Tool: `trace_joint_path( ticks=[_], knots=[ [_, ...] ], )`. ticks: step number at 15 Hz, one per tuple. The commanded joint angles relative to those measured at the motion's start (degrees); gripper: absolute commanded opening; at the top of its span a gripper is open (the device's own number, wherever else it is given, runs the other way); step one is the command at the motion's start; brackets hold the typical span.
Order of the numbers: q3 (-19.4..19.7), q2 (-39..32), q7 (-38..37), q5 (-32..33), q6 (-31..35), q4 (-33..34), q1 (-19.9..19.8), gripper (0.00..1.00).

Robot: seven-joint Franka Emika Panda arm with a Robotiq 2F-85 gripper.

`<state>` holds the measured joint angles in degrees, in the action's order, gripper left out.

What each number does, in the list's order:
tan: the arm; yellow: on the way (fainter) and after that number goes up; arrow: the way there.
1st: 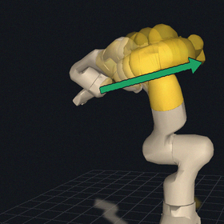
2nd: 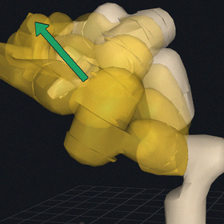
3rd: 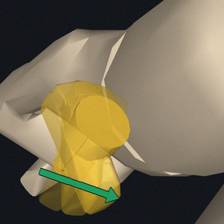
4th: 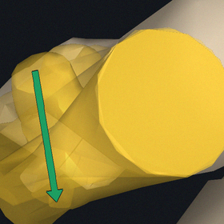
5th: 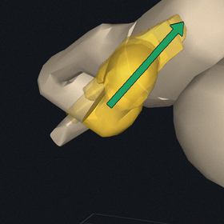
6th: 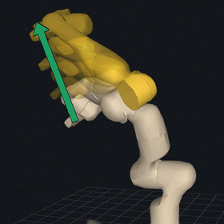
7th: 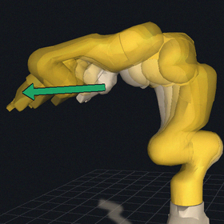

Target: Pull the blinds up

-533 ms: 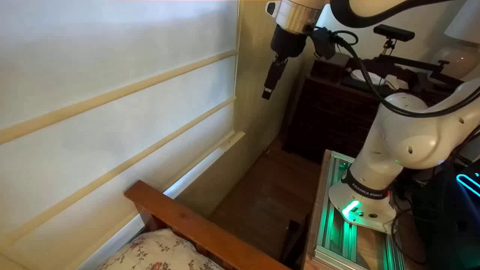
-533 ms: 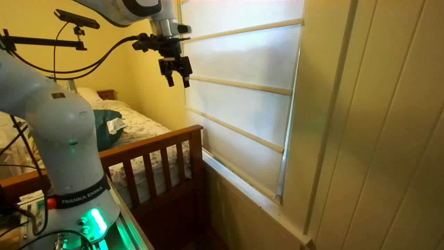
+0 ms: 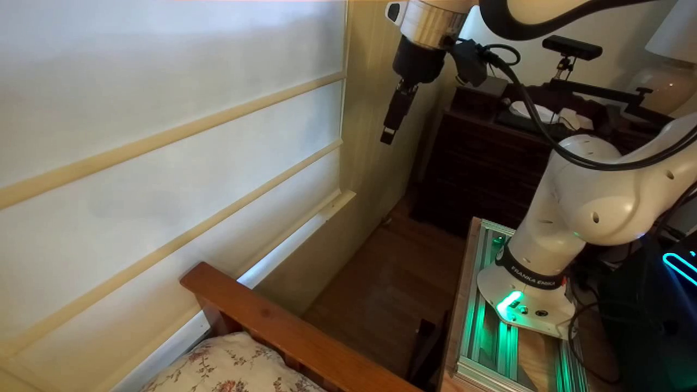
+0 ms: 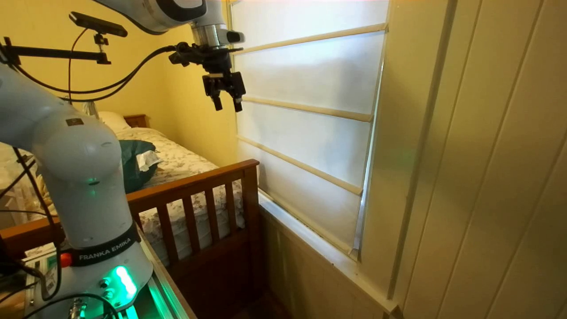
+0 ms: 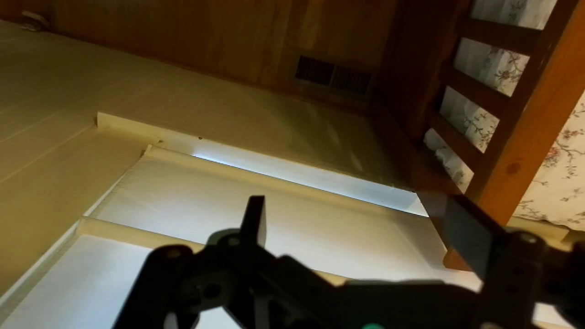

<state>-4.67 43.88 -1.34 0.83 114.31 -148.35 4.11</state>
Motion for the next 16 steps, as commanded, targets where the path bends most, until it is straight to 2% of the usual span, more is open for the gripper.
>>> trace_joint_path(
  ticks=[1,8,10,14,16],
  knots=[
    [0.0,0.0,0.0,0.0,-0.2,0.2,0.1,1.00],
    [0.0,0.0,0.0,0.0,-0.2,0.2,0.1,1.00],
    [0.3,-0.4,1.4,4.0,4.3,1.4,-1.8,1.00],
    [3.1,-1.5,5.4,11.4,8.2,9.5,-5.2,1.00],
    [6.2,-3.5,8.8,13.5,13.6,14.6,-6.2,1.00]
  ],
)
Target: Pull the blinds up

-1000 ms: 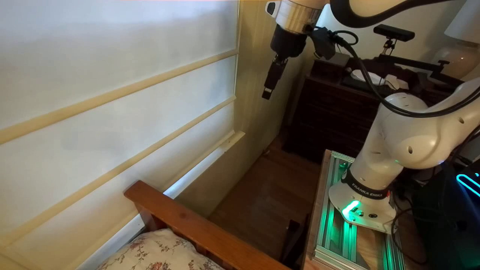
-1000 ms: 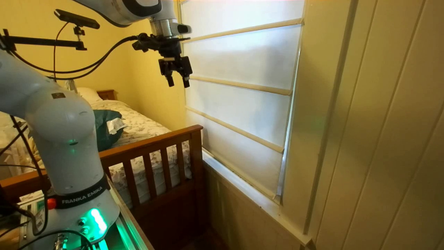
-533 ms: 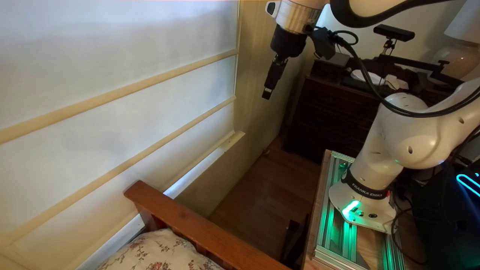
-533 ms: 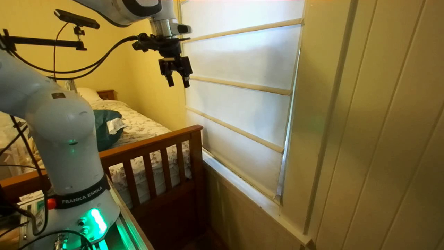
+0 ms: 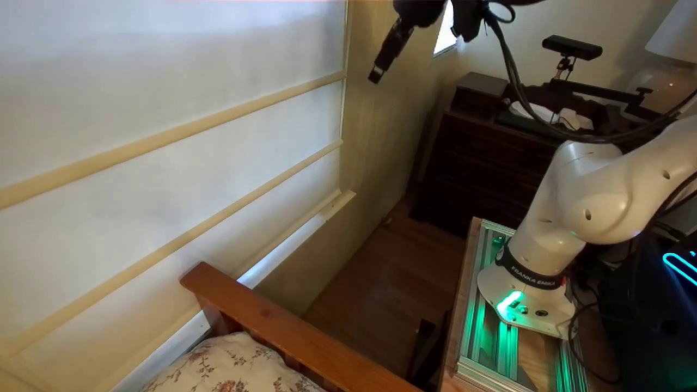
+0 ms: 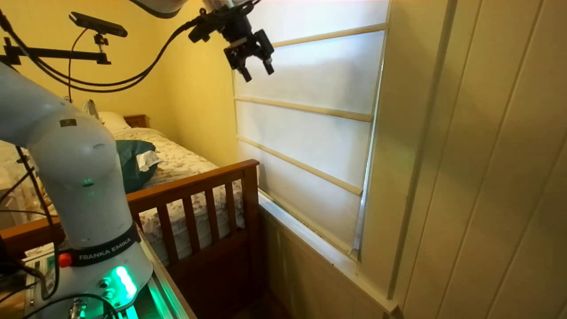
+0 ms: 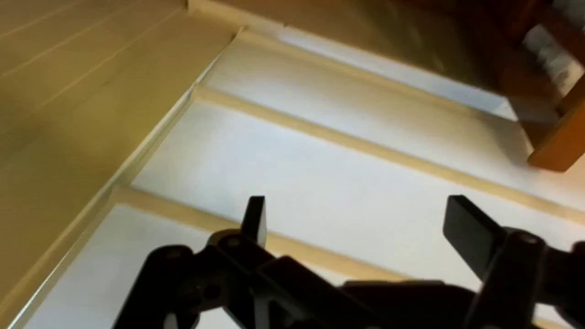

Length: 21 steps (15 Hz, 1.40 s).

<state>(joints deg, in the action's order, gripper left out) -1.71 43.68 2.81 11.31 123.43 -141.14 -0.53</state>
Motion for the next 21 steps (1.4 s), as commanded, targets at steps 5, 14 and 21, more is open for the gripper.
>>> trace_joint_path(
  ticks=[5,14,21],
  knots=[
    [8.5,-11.8,10.2,0.7,18.4,21.1,-0.5,1.00],
    [4.5,-24.0,3.3,5.5,25.4,39.7,-7.7,1.00],
    [5.8,-26.1,0.8,3.9,24.8,44.7,-8.7,1.00]
  ],
)
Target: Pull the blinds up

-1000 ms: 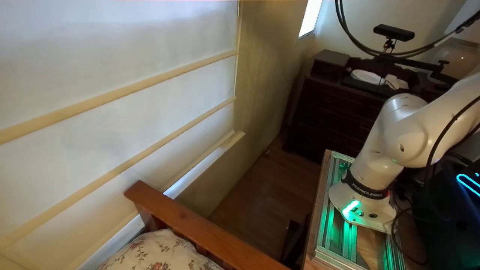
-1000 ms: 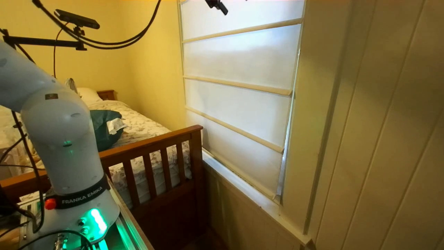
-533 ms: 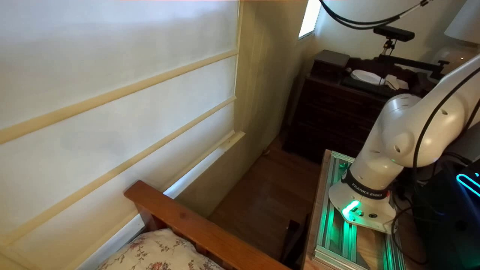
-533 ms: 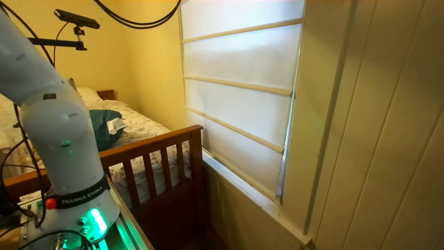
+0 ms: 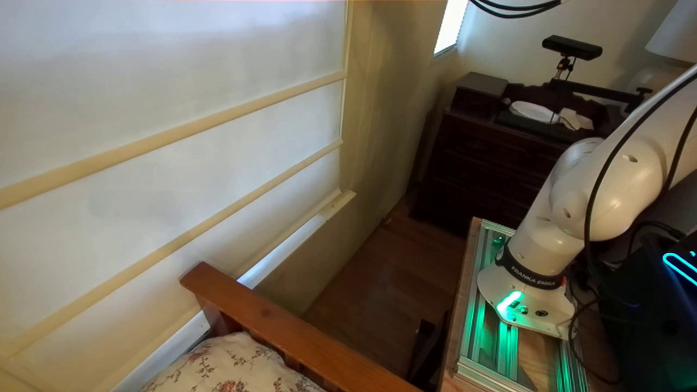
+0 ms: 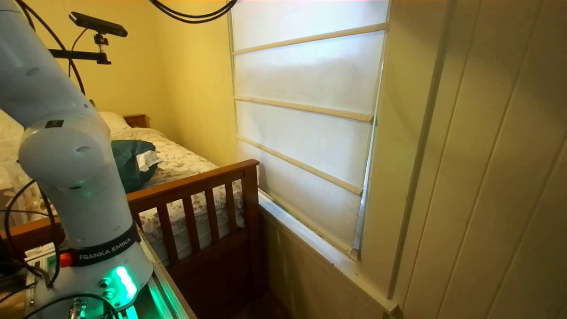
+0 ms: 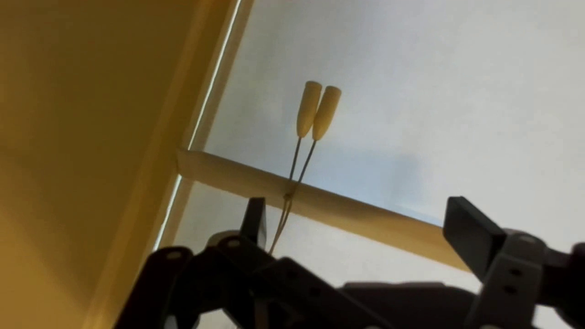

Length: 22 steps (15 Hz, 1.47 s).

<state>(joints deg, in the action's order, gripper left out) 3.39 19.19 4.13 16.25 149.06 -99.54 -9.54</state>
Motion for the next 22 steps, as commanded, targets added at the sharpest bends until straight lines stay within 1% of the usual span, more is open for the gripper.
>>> trace_joint_path(
  ticks=[1,2,4,7,9,10,13,15,16,17,18,19,21,22],
  knots=[
    [1.3,-1.8,-0.1,-1.7,-0.2,3.2,0.6,1.00],
    [1.7,-1.8,0.2,-2.2,0.3,3.2,0.7,1.00],
    [2.6,-1.9,0.3,-2.9,0.4,3.2,0.7,0.92],
    [4.5,-2.0,2.1,-5.6,2.3,2.6,1.9,0.70],
    [6.0,-2.5,4.3,-9.0,3.4,2.6,3.3,0.62],
    [6.8,-2.8,5.5,-11.0,3.9,2.5,4.1,0.59],
    [9.0,-3.7,9.9,-16.4,4.5,2.4,6.3,0.62],
    [10.2,-4.1,12.5,-19.4,4.5,2.3,7.4,0.61],
    [10.7,-4.3,13.7,-20.9,4.3,2.3,7.9,0.52],
    [11.0,-4.4,14.6,-22.0,4.0,2.3,8.2,0.47],
    [11.2,-4.4,15.3,-22.8,3.7,2.3,8.3,0.36],
    [11.4,-4.4,15.9,-23.4,3.5,2.3,8.4,0.29],
    [11.4,-4.1,16.3,-23.8,2.8,2.1,8.3,0.13],
    [11.1,-3.9,15.8,-22.9,2.0,2.0,7.7,0.07]
  ],
)
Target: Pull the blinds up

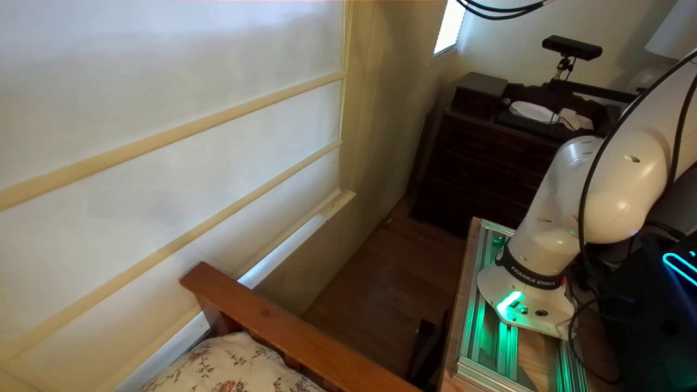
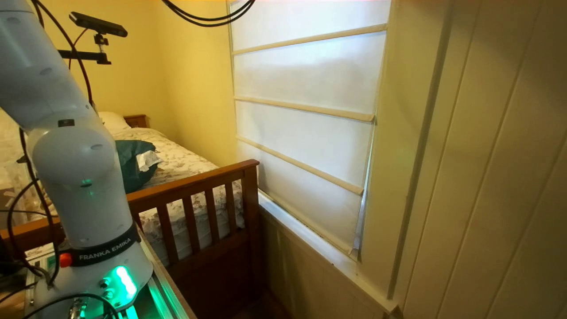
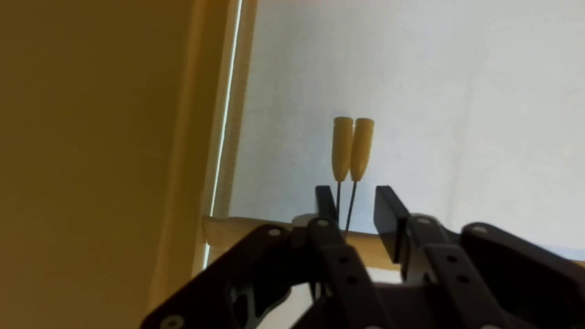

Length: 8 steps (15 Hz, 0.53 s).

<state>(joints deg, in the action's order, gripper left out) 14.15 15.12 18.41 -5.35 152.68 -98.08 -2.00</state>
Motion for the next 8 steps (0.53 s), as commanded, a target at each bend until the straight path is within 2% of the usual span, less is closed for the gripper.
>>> trace_joint_path(
  ticks=[1,8],
  knots=[
    [0.1,0.5,0.9,-0.6,-2.1,0.4,-0.2,0.01],
    [-1.3,3.7,-2.0,6.8,-11.7,-3.5,-4.8,0.00]
  ],
)
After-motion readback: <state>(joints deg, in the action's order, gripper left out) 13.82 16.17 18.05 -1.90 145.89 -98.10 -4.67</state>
